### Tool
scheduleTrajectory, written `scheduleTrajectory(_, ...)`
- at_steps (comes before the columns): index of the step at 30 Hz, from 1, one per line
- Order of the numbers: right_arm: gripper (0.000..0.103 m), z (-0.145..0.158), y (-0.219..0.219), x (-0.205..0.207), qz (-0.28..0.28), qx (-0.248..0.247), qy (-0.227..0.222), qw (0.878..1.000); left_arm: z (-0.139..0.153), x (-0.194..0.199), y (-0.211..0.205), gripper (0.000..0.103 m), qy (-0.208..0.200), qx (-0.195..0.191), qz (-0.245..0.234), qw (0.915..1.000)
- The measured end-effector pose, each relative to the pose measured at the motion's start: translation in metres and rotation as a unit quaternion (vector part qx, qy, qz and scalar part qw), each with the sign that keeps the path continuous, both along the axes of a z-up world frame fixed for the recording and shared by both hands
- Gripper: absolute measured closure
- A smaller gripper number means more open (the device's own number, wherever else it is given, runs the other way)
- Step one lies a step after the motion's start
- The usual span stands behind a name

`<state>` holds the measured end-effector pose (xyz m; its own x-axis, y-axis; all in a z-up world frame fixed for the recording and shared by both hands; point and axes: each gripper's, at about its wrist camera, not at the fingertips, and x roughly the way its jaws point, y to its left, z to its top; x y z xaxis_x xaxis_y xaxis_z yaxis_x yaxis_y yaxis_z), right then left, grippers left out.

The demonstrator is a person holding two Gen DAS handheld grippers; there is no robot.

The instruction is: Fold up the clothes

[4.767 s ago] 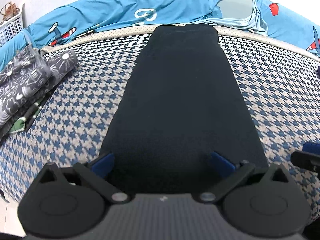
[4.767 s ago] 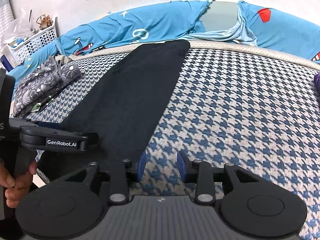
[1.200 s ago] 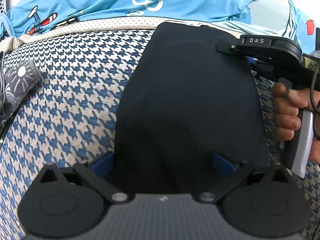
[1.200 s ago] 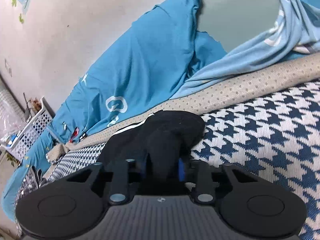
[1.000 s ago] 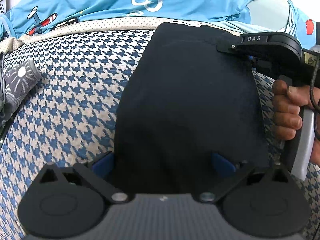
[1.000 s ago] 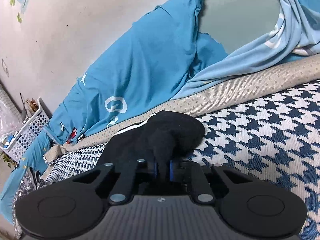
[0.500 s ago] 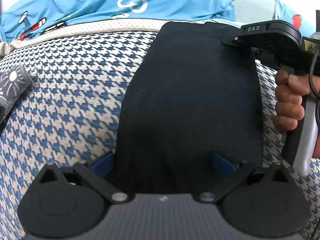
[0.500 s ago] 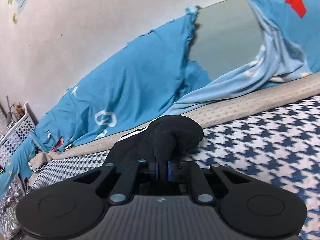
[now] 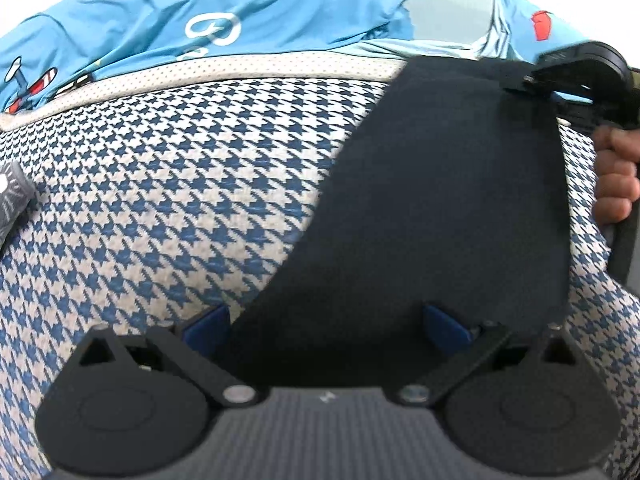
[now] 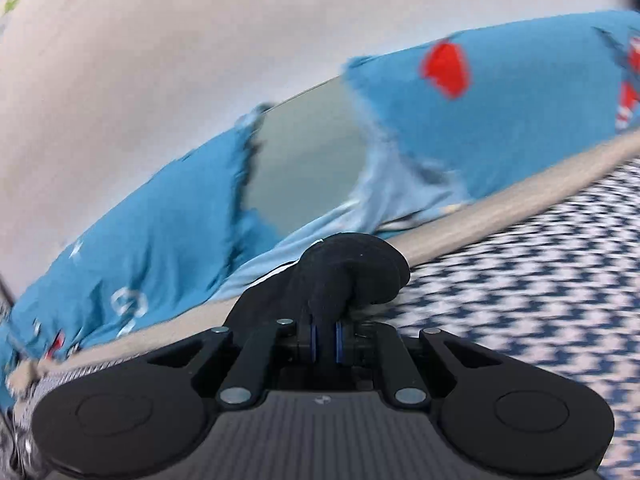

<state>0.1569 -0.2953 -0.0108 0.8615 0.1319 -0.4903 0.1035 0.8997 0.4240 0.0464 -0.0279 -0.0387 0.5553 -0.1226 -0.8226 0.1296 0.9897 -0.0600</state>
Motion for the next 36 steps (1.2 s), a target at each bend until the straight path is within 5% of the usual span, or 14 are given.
scheduleTrajectory(18,0.093,-0.008,-0.096,-0.044,-0.104,-0.048,0.046,0.992,-0.01,-0.009,-0.025,0.0,-0.011,0.017,-0.034,0.9992)
scheduleTrajectory(24,0.074,-0.02,-0.099,-0.049,-0.112,-0.078,0.083,0.987,-0.012,-0.008,-0.032,0.0,-0.012,0.023,-0.037,0.999)
scheduleTrajectory(36,0.057,0.02,-0.108,-0.096,-0.136,-0.075,0.053,0.986,0.001,-0.013,-0.028,0.0,-0.047,0.036,-0.036,0.9976)
